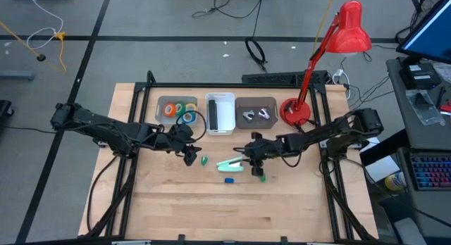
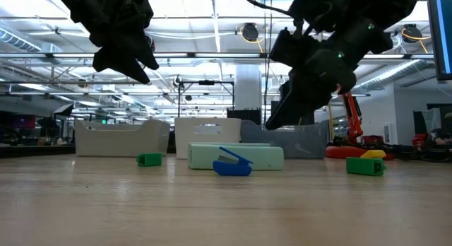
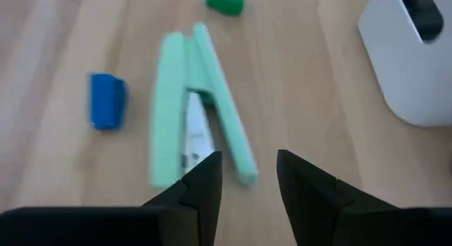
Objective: Pick and place Stapler, Stapler remover, tape
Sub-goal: Put the green stapler into the white bin
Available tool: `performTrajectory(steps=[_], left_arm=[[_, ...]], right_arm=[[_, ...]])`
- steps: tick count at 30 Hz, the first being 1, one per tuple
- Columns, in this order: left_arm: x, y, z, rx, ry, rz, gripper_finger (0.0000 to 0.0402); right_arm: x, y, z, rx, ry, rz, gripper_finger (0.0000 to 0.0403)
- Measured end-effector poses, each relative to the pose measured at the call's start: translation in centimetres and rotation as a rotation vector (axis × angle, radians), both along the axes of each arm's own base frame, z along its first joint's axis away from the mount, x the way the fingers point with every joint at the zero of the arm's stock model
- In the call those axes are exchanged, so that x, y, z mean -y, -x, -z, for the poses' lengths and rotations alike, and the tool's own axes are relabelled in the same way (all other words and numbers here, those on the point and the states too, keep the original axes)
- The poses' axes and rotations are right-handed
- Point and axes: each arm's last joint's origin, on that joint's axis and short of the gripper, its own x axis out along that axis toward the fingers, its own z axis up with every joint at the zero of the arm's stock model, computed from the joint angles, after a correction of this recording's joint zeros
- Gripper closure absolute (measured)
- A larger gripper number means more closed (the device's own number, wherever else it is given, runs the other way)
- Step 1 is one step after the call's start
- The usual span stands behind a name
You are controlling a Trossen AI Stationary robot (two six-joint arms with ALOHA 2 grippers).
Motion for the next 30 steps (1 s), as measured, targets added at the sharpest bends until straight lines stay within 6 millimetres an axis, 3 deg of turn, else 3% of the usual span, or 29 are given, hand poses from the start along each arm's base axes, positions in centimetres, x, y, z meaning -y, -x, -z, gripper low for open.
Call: performTrajectory(steps=[9, 17, 26, 30], left_arm=[[0.0, 0.0, 0.0, 0.010, 0.017, -0.017, 0.0183], [0.0, 0.0, 0.0, 0.013, 0.023, -0.022, 0.0183], [-0.2, -0.1, 0.0, 0.011, 0.020, -0.030, 0.0183], [-0.6, -0.1, 0.0, 0.010, 0.018, -0.042, 0.0183]], right_arm=[[1.7, -0.7, 1.2, -0.016, -0.029, -0.048, 0.0275], [1.5, -1.6, 0.4, 0.014, -0.031, -0.120, 0.0275], [1.5, -2.0, 2.8, -0.069, -0.024, -0.129, 0.0275], [1.5, -2.1, 2.9, -0.065, -0.023, -0.129, 0.0275]])
